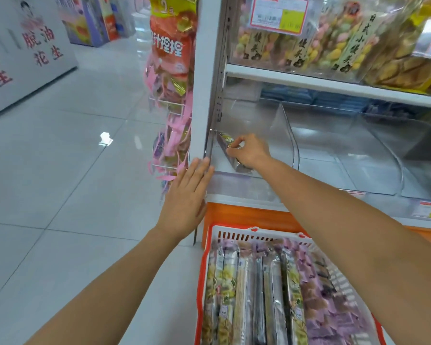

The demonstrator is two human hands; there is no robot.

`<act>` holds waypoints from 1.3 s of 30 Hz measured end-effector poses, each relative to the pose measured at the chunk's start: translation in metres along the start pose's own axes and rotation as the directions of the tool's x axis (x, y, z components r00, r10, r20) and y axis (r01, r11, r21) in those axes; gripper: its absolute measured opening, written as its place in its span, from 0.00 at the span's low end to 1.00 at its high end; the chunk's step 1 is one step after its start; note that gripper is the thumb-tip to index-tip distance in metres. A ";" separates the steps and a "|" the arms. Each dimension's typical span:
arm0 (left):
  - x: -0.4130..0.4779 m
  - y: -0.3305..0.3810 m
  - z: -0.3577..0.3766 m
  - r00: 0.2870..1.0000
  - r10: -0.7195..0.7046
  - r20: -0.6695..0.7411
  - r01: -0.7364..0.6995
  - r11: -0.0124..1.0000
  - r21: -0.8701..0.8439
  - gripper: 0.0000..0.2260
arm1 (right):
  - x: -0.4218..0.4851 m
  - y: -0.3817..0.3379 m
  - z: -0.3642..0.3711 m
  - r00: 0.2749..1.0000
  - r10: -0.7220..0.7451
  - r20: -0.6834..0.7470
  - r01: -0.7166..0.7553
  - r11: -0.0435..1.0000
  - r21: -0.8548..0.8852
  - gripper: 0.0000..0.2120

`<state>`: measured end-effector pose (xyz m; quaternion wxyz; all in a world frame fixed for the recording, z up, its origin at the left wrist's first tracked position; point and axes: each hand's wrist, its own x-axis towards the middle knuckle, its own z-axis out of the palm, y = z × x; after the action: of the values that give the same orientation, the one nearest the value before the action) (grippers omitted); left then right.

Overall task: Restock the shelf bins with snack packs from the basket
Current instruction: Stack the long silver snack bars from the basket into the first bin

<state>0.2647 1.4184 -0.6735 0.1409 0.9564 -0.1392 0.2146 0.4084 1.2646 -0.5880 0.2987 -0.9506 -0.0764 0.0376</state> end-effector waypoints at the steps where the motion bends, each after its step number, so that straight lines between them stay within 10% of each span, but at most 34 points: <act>1: -0.001 -0.002 0.003 1.000 0.012 -0.007 -0.012 1.000 -0.001 0.35 | 0.005 0.001 0.006 1.000 0.003 0.020 -0.003 1.000 -0.015 0.08; 18: -0.003 -0.001 0.012 0.999 -0.042 -0.017 0.042 0.999 -0.012 0.38 | 0.018 -0.006 0.029 0.925 0.036 0.377 0.009 0.993 -0.116 0.15; 30: -0.014 0.051 0.005 0.988 -0.143 0.052 0.139 0.988 0.062 0.37 | -0.067 0.011 -0.004 0.942 -0.315 -0.118 0.334 0.916 0.222 0.07; 34: -0.045 0.076 0.026 0.965 -0.136 0.225 0.142 0.990 -0.011 0.28 | -0.119 0.044 -0.002 0.946 -0.301 -0.118 0.319 0.929 0.188 0.06; 39: -0.102 0.096 0.058 0.752 -0.229 0.618 0.231 0.970 0.079 0.27 | -0.176 0.098 0.030 0.988 -0.111 0.103 0.109 0.994 0.029 0.06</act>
<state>0.1663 1.3317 -0.7497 0.1133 0.9829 -0.0596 -0.1323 0.2434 1.1722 -0.6646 0.3070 -0.9381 -0.1439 0.0716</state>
